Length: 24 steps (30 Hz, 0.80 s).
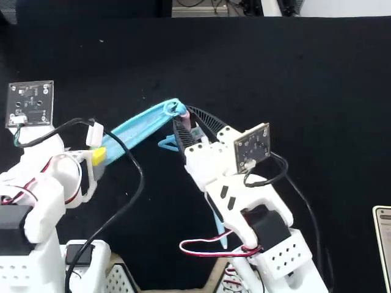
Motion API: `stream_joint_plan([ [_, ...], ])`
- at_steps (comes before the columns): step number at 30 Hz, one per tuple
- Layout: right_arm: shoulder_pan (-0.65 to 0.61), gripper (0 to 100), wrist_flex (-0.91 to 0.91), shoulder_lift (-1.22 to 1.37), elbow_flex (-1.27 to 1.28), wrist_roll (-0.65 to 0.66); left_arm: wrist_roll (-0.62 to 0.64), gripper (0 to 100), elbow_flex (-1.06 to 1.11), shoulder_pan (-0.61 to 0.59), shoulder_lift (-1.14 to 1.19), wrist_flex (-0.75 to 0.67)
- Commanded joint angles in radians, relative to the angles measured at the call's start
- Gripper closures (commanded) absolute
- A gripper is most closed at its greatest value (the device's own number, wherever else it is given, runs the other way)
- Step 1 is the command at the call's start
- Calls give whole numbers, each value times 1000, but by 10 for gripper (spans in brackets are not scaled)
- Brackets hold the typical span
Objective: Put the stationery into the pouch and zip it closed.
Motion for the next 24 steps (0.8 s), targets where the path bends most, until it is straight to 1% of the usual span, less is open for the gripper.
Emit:
stream_joint_plan([
  [1,-8,987,-18,-18,-5,5,2,957,-22,2,9,-12],
  [7,-8,987,-18,-19,-5,5,-84,970,101,2,9,-147],
  [10,-8,987,-18,-19,-5,5,-89,970,136,2,6,-193],
  [16,-8,987,-18,-19,-5,5,11,970,122,1,-5,-198],
  [22,-2,987,-18,-19,-10,11,-38,970,153,1,-5,-198],
  [24,-2,988,-18,-19,-7,11,-37,970,156,1,-5,-203],
])
